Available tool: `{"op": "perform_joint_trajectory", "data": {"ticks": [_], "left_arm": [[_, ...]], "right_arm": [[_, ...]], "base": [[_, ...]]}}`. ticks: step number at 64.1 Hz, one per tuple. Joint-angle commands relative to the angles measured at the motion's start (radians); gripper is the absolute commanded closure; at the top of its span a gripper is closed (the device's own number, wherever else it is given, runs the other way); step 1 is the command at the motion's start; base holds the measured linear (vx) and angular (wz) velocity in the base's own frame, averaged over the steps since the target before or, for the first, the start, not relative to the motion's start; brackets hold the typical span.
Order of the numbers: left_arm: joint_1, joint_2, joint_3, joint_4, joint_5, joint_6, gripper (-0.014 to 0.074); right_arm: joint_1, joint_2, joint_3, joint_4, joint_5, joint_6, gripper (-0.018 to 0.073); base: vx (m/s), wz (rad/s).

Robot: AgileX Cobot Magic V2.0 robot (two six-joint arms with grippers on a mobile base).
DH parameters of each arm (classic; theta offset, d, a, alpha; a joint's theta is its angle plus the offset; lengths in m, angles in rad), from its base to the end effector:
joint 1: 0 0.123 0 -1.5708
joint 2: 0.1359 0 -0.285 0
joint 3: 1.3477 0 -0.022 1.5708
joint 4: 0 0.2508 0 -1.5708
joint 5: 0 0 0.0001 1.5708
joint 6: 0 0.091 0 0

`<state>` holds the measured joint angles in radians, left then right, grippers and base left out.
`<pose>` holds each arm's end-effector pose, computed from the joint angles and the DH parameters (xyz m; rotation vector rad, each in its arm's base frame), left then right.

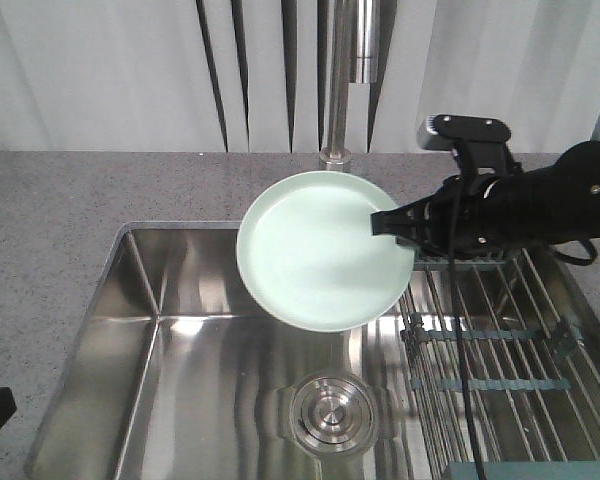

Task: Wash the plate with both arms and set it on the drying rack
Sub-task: 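Carry the plate with the right gripper over the dish rack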

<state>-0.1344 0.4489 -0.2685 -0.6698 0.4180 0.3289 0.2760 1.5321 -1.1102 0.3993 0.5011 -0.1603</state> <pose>0.0903 -0.0354 0.2423 0.0011 2.0239 -0.5302 0.3166 0.1074 0.2807 -0.1895 2.3933 0.4458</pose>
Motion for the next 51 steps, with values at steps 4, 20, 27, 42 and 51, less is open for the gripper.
{"op": "perform_joint_trajectory", "data": {"ticks": [4,20,27,42,51], "left_arm": [[0.001,0.003,-0.028,-0.027,-0.054,-0.008,0.0603],[0.001,0.003,-0.028,-0.027,-0.054,-0.008,0.0603],[0.001,0.003,-0.028,-0.027,-0.054,-0.008,0.0603],[0.001,0.003,-0.028,-0.027,-0.054,-0.009,0.0603],[0.001,0.003,-0.028,-0.027,-0.054,-0.009,0.0603]], "right_arm": [[-0.094,-0.069,-0.035,0.026,0.091,0.028,0.0557],[-0.108,-0.185,-0.031,-0.048,0.387,0.000,0.0554],[-0.061,-0.235,-0.031,-0.032,0.429,0.007,0.0554],[0.121,-0.193,-0.031,0.025,0.310,0.070,0.0554],[0.166,-0.106,-0.035,0.027,0.154,0.116,0.0554]], "base": [[0.00,0.00],[0.00,0.00],[0.00,0.00],[0.00,0.00],[0.00,0.00]]}}
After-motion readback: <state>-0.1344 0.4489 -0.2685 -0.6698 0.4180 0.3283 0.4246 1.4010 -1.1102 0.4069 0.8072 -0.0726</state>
